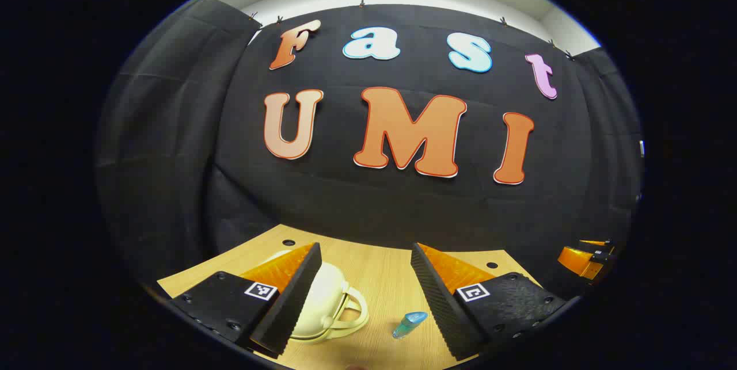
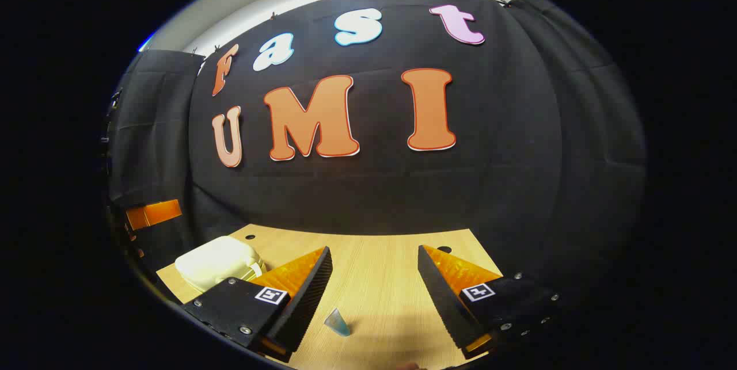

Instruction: First open the suitcase, pack the skin care products into it, and then close the suitcase.

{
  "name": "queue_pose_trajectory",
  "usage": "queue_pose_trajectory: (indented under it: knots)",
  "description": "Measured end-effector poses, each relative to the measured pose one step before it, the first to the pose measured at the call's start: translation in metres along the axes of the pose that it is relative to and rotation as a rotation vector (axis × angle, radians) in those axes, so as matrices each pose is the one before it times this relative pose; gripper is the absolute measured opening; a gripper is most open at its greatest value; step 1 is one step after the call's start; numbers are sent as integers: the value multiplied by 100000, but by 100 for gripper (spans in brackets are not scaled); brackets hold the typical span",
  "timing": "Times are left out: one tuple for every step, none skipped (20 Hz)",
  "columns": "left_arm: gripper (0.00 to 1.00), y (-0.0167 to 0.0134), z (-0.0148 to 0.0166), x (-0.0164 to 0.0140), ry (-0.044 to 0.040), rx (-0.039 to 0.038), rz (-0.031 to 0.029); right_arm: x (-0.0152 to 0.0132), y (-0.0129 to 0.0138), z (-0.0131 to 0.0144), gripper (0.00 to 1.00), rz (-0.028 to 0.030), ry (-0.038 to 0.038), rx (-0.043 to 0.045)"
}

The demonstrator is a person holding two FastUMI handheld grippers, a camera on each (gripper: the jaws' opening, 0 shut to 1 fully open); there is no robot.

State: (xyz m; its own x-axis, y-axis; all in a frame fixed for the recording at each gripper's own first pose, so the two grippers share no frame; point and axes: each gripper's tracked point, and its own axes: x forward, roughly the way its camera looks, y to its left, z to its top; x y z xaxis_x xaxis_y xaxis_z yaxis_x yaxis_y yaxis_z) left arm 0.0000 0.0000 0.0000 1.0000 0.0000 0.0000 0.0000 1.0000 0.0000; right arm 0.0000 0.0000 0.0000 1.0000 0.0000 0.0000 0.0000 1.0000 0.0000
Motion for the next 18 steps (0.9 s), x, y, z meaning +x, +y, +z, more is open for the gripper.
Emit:
queue_pose_trajectory:
  knots:
    - [97, -232, 182, 240, -256, 778, -1227, 106, 59, 30, 95, -674, -76, -106]
    - [97, -9, 307, 326, -113, 1085, -956, -140, 163, -125, 95, -486, 159, 78]
    - [97, -14, 55, 429, 53, 1111, -764, -52, 163, 19, 95, -434, -10, 258]
    - [97, -78, 127, 240, 195, 993, -927, -83, 159, -43, 95, -478, -110, 137]
    - [97, -82, -45, 294, -281, 910, -934, -78, 263, -8, 95, 258, -306, 10]
    - [94, -22, -46, 242, 126, 799, -767, -132, 410, 105, 95, 597, -773, 516]
    - [97, 197, -221, 107, 273, 442, 96, -43, 141, 49, 95, -281, -63, 448]
    - [97, 256, -68, 101, 97, 28, 540, -42, 130, -53, 95, -132, 99, -364]
    - [97, -6, -84, 94, 18, -207, 88, 55, -58, -42, 95, -659, 285, -855]
    - [97, -67, -128, 74, 178, -585, -436, -106, 22, -30, 95, -641, 304, -585]
    - [97, 54, -181, 56, 444, -975, -220, 34, 9, 42, 95, -124, 127, -25]
    - [97, 61, -21, 72, 465, -982, -281, -23, 43, 14, 95, 112, -35, 224]
    - [97, 124, -79, -41, 120, -650, -15, 134, 68, -7, 95, 112, 146, 7]
    - [97, 161, 167, 33, 65, -216, 147, -70, 30, -48, 95, 5, 195, -118]
    - [97, 343, -124, -72, 246, 60, 417, 122, 2, -71, 95, 45, 293, -110]
    - [97, 169, -19, 45, 196, 270, 234, 18, 154, -74, 95, 50, 457, -40]
    - [97, 99, 76, 36, -271, 69, 143, 63, 21, -76, 94, 76, 535, -17]
    - [97, 79, -22, -28, -29, -112, -148, 91, -2, -235, 95, 113, 724, -87]
